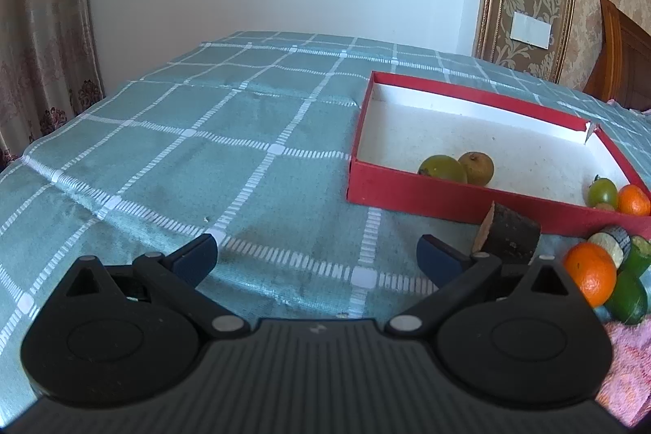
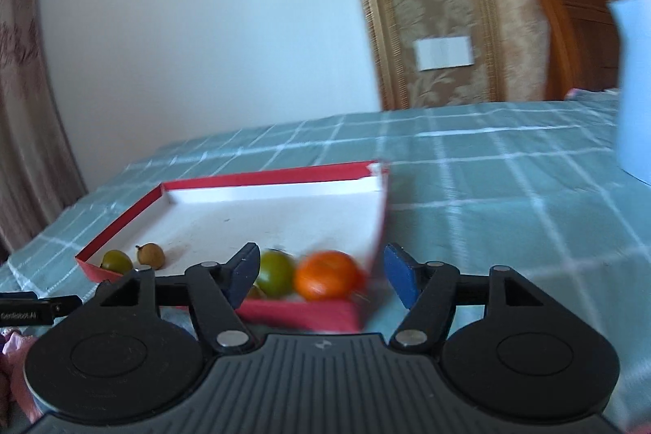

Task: Organize fruits
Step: 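Move the left tool to the dark cylindrical block and close on it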

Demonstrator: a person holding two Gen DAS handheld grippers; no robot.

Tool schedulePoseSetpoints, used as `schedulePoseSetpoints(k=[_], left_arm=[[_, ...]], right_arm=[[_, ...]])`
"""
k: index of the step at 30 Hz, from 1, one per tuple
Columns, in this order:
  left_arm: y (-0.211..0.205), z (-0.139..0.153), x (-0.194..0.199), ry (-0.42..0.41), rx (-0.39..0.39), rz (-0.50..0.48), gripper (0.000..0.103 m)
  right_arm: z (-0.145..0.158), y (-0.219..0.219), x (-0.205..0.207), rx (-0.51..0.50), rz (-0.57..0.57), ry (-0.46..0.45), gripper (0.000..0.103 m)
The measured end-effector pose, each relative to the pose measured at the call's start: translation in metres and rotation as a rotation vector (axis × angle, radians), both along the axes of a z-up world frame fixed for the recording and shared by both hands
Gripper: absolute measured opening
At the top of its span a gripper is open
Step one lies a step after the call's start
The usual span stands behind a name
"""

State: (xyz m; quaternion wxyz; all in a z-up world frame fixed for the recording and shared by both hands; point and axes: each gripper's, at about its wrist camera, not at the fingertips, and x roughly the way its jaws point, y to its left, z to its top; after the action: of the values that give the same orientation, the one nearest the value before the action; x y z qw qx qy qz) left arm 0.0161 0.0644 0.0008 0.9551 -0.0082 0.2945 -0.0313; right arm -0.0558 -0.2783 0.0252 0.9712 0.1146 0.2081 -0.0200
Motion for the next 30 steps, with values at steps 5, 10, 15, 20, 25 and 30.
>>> schedulePoseSetpoints(k=[5,10,15,20,25,30], left_arm=[[0.000,0.001,-0.005,-0.027,0.000,0.001,0.103],[-0.010,0.005,-0.016,-0.089,0.046,-0.039,0.103],[-0.035,0.012,-0.034,-0.162,0.083,-0.160,0.103],[-0.055,0.022,-0.035,-0.179,0.086,-0.212,0.103],[-0.073,0.023,-0.025,-0.151,0.127,-0.277,0.103],[-0.081,0.010,-0.011,-0.094,0.176,-0.297,0.103]], right_arm=[[-0.010,-0.028,-0.032,0.018,-0.089,-0.037,0.072],[-0.013,-0.047,-0.040,0.126,-0.133,-0.071,0.078],[-0.016,-0.050,-0.037,0.147,-0.113,-0.052,0.078],[-0.018,-0.050,-0.036,0.158,-0.105,-0.041,0.078],[-0.018,-0.050,-0.038,0.160,-0.098,-0.041,0.079],[-0.018,-0.050,-0.037,0.165,-0.096,-0.039,0.079]])
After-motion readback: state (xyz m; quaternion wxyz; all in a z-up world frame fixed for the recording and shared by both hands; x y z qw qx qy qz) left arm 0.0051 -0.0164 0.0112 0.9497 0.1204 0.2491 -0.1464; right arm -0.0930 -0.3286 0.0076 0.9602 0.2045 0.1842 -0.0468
